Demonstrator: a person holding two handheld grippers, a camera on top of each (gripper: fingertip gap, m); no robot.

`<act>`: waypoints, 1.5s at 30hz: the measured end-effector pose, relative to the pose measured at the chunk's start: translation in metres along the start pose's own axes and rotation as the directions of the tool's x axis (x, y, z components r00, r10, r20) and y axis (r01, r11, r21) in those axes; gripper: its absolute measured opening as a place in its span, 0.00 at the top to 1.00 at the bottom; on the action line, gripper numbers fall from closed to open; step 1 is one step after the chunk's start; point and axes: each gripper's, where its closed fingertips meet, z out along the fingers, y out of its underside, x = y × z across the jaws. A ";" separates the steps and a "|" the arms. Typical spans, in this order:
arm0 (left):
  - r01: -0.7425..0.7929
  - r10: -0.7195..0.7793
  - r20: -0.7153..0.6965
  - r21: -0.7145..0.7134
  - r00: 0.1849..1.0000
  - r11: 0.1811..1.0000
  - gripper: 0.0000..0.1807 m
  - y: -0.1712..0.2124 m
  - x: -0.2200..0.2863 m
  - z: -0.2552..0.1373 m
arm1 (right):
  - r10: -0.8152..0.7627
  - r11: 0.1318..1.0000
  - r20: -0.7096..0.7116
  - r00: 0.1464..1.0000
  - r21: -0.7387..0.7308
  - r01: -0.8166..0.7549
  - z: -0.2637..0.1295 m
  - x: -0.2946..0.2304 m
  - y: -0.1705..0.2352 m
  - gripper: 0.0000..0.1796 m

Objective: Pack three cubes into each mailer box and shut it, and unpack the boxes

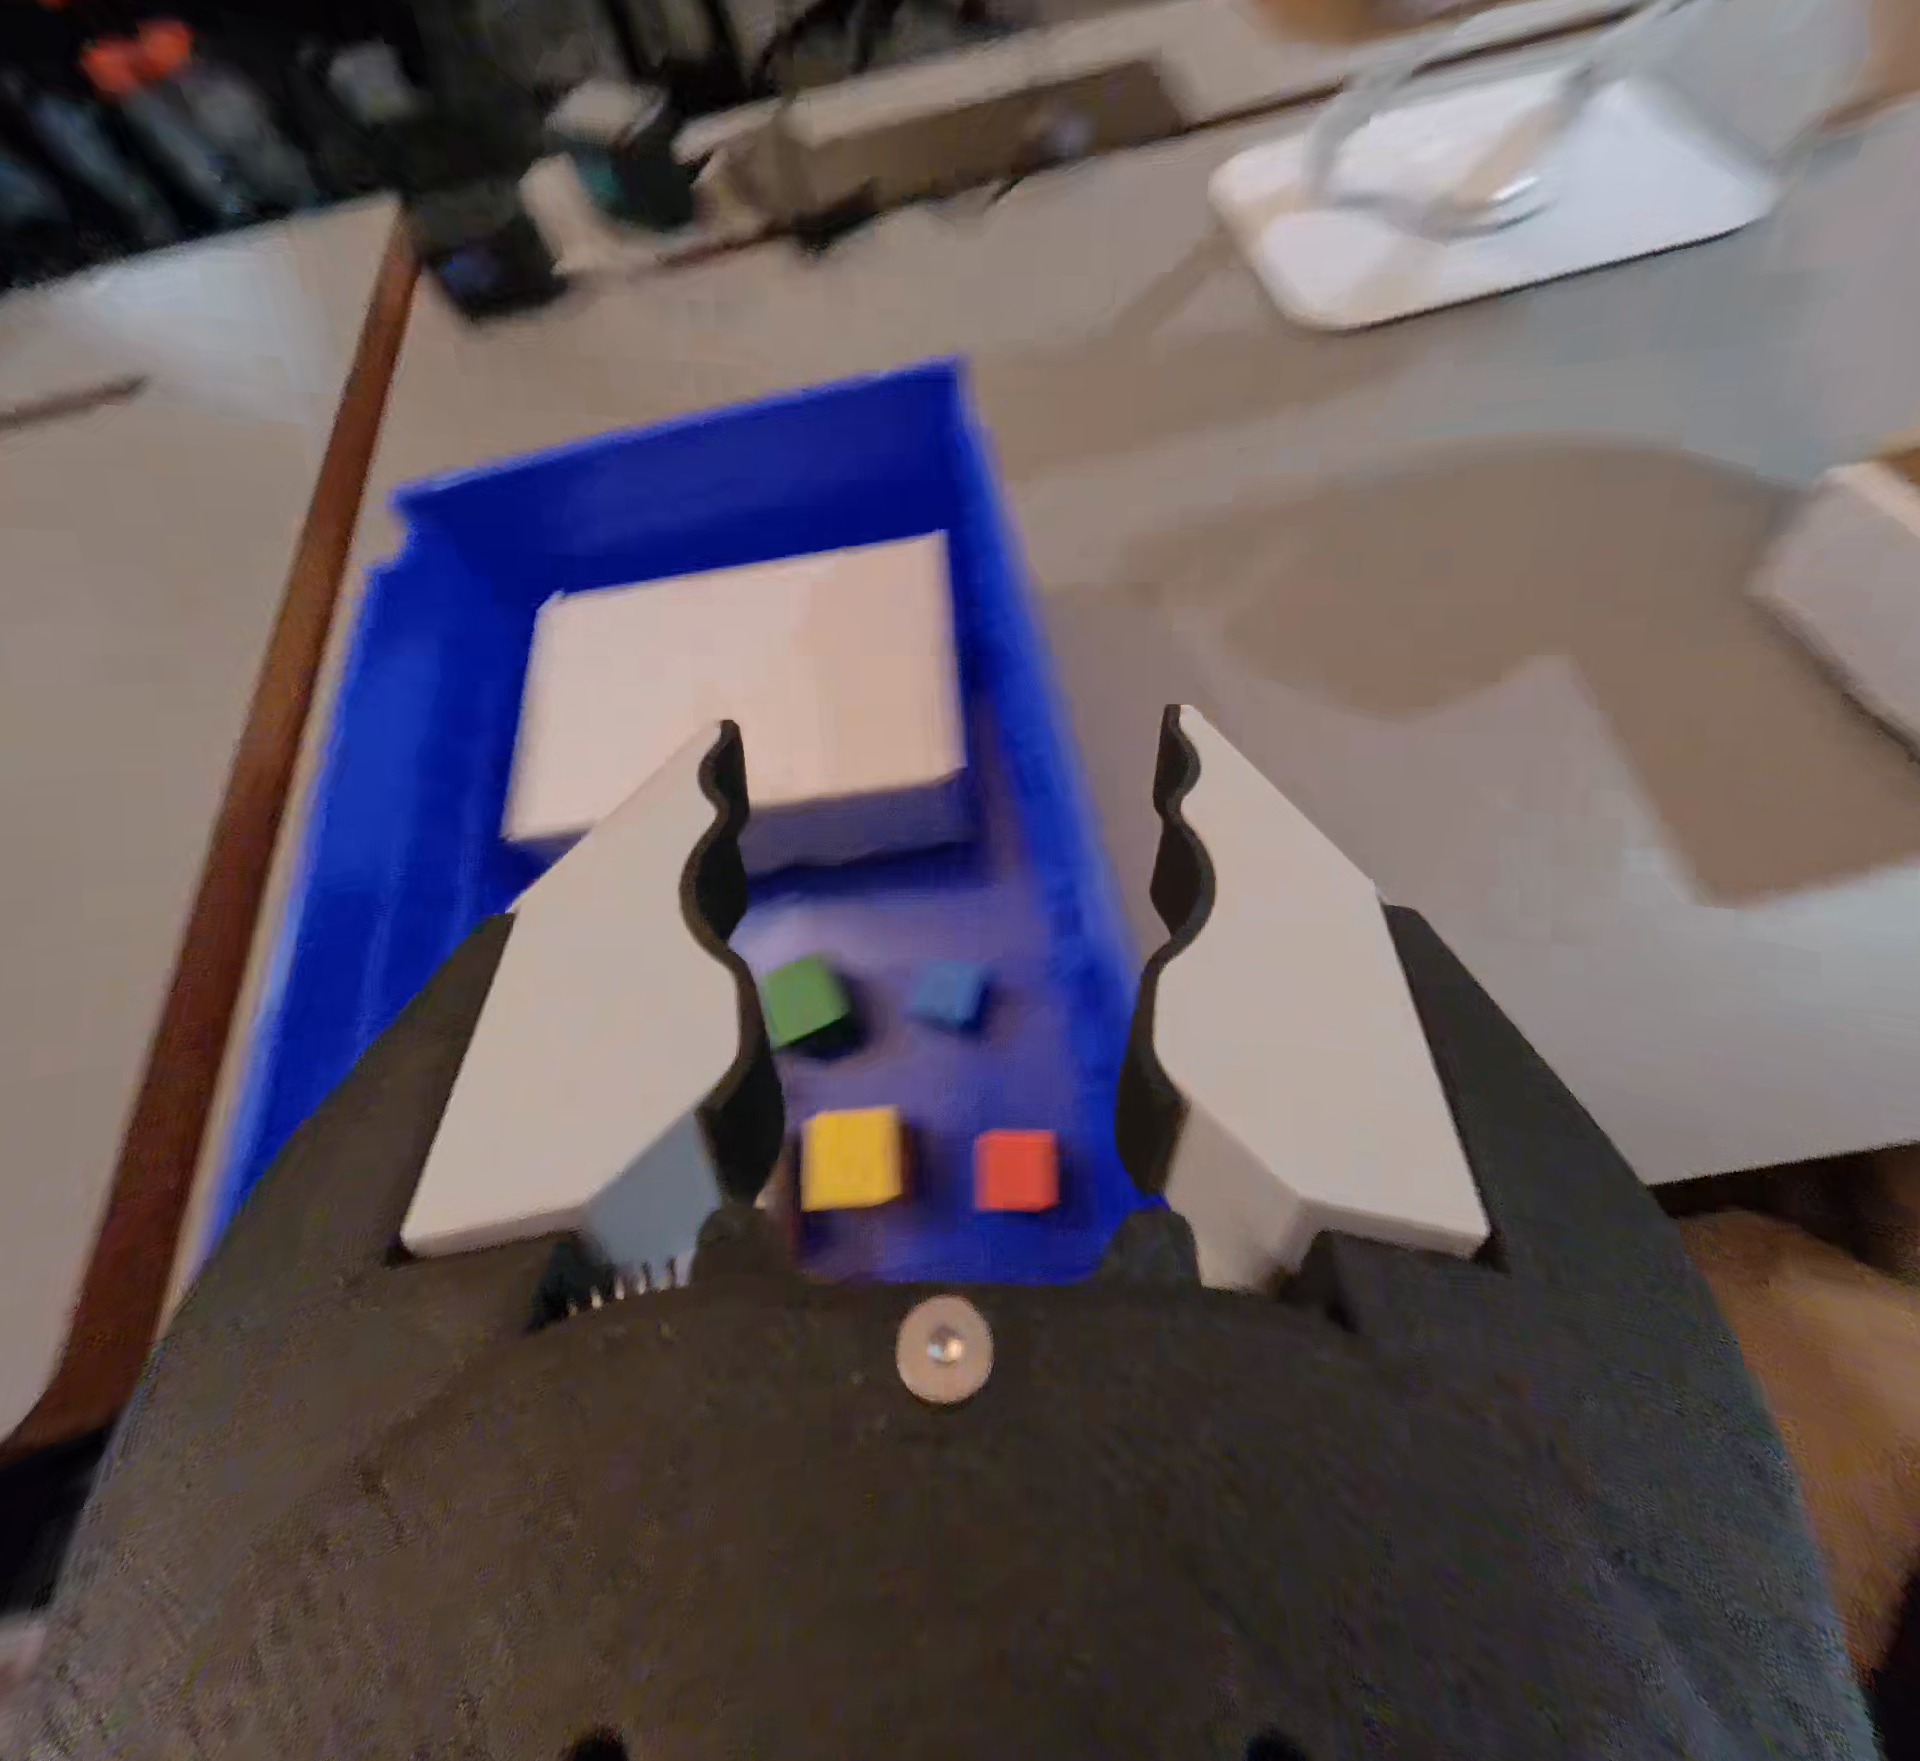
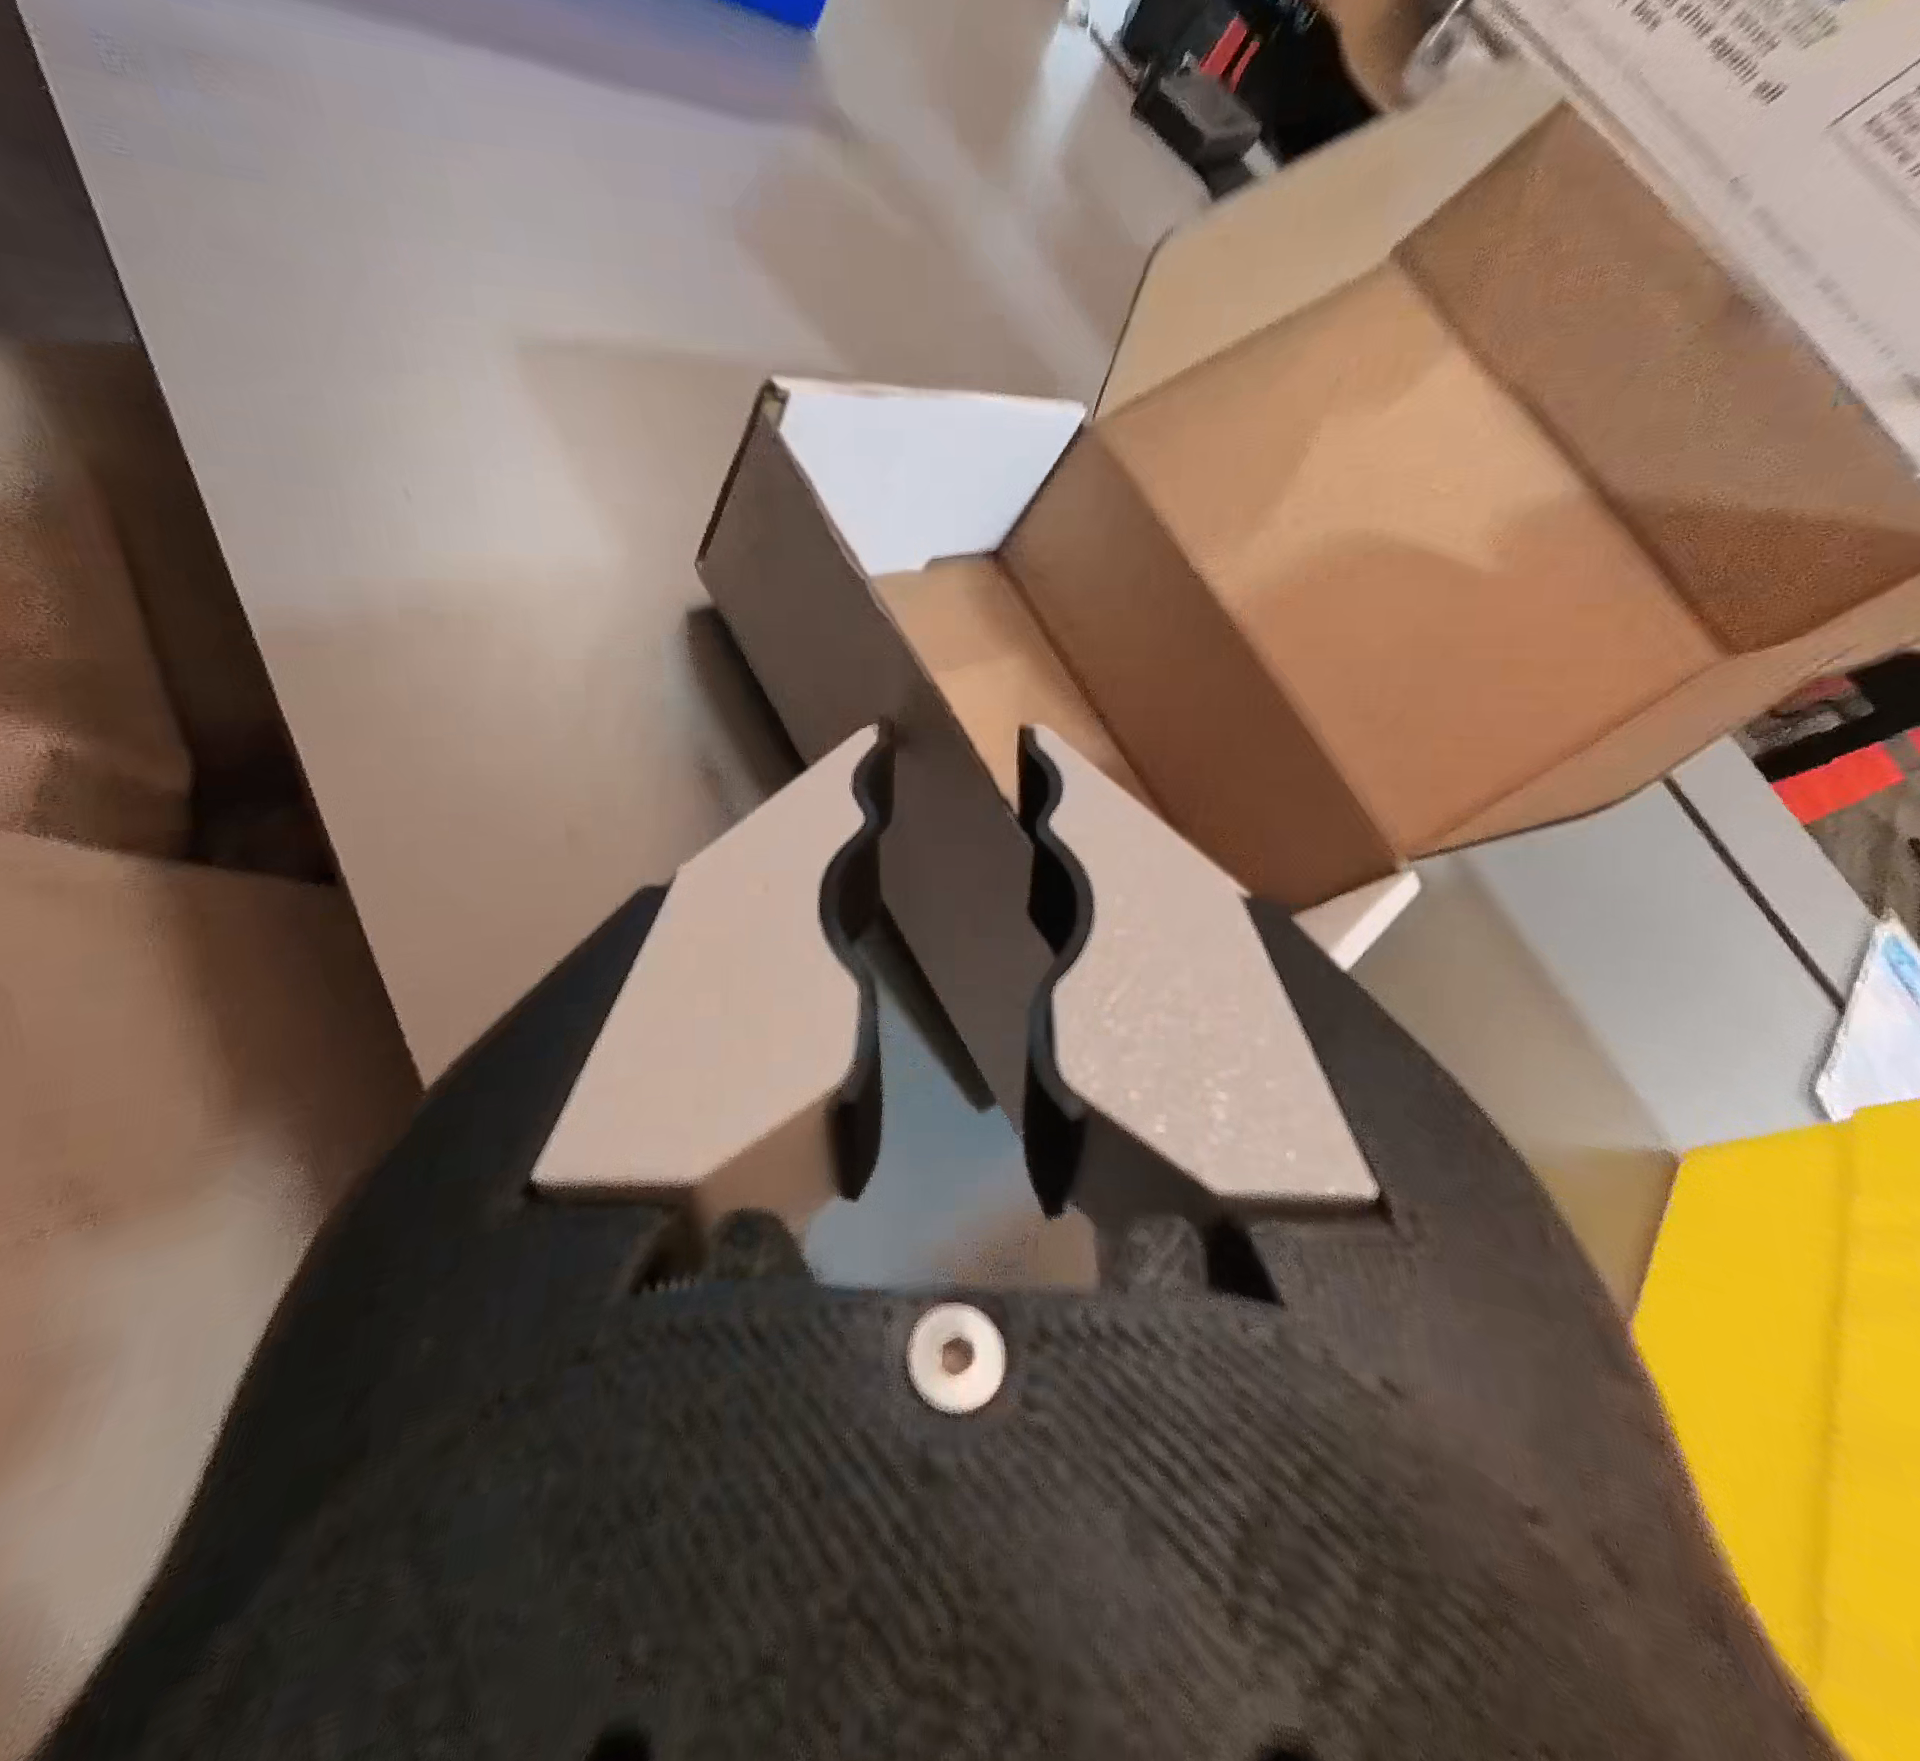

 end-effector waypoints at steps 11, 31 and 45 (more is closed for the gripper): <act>0.090 0.001 0.174 -0.513 0.985 0.854 0.58 0.127 -0.108 0.037 | -0.031 0.999 -0.061 0.998 -0.014 0.030 -0.006 0.002 0.002 0.83; -0.269 0.270 0.007 -0.064 0.963 0.961 0.78 -0.035 0.018 -0.001 | -0.020 0.998 -0.148 0.989 0.060 0.030 -0.013 0.018 -0.011 0.87; -0.653 0.616 -0.583 0.182 0.530 0.735 0.77 -0.022 0.339 0.068 | -0.015 1.000 -0.094 0.995 0.024 0.017 -0.015 0.008 -0.003 0.90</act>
